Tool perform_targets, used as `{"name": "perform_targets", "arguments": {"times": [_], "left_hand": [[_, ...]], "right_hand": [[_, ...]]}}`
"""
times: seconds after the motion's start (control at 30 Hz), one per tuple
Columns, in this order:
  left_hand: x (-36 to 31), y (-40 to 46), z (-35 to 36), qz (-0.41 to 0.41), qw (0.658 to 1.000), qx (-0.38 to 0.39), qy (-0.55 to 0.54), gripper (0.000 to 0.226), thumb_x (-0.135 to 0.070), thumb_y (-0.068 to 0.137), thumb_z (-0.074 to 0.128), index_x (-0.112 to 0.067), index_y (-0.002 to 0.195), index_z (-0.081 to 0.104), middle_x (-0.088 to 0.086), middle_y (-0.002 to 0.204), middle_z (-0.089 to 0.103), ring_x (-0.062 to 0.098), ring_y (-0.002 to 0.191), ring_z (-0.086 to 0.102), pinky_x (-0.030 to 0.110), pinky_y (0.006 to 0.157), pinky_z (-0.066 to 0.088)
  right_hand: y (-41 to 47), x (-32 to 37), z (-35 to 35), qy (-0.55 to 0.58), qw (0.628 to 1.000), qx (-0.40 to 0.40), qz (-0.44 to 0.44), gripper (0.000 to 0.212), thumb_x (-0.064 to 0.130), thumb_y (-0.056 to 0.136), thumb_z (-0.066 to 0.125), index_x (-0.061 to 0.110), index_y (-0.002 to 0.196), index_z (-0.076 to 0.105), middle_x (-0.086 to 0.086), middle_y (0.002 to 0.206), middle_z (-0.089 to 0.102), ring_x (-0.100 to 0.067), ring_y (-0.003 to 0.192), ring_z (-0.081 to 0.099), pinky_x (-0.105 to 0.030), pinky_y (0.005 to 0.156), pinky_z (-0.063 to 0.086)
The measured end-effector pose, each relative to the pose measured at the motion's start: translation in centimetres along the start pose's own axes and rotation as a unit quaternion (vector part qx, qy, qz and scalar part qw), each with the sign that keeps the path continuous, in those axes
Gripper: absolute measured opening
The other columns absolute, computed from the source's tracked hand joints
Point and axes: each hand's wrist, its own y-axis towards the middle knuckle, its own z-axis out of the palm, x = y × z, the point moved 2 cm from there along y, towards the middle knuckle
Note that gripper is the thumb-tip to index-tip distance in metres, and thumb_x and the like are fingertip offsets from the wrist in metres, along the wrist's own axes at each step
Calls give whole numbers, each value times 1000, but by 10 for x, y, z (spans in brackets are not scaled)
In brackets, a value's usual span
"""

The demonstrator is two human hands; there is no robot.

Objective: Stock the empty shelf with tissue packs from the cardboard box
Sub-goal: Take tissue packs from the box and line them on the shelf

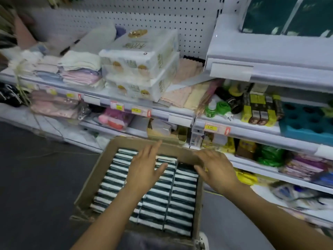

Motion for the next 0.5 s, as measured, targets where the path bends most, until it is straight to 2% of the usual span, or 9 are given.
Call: {"name": "perform_targets", "arguments": {"times": [0.07,0.2,0.37,0.5], "left_hand": [[17,-7,26,-26,999,34,-13,71,-54,97,48,-27,155,19,-1,153,36,24,137,38,40,104,42],[41,-7,83,-68,992,96,-49,68,-50,98,50,-29,155,20,-2,155,35,20,141,33,35,105,40],[60,7,158,-124,973,158,-113,64,-46,97,54,-29,153,26,-1,156,35,20,145,26,39,111,37],[67,18,199,-124,972,169,-107,57,-40,98,54,-25,150,35,1,151,41,21,140,36,38,110,38]], "right_hand": [[1,-4,23,-1,998,55,8,39,36,90,63,26,127,58,1,120,63,-25,113,57,-37,91,43],[12,-24,71,-33,987,157,21,45,41,99,44,31,143,39,5,137,51,-19,127,44,-28,100,32],[42,-44,135,-90,965,244,15,48,38,99,46,21,144,38,-4,138,51,-24,127,46,-31,101,36],[67,-44,177,-170,944,282,-12,48,41,95,52,16,134,45,-7,131,57,-27,122,49,-36,101,36]]}}
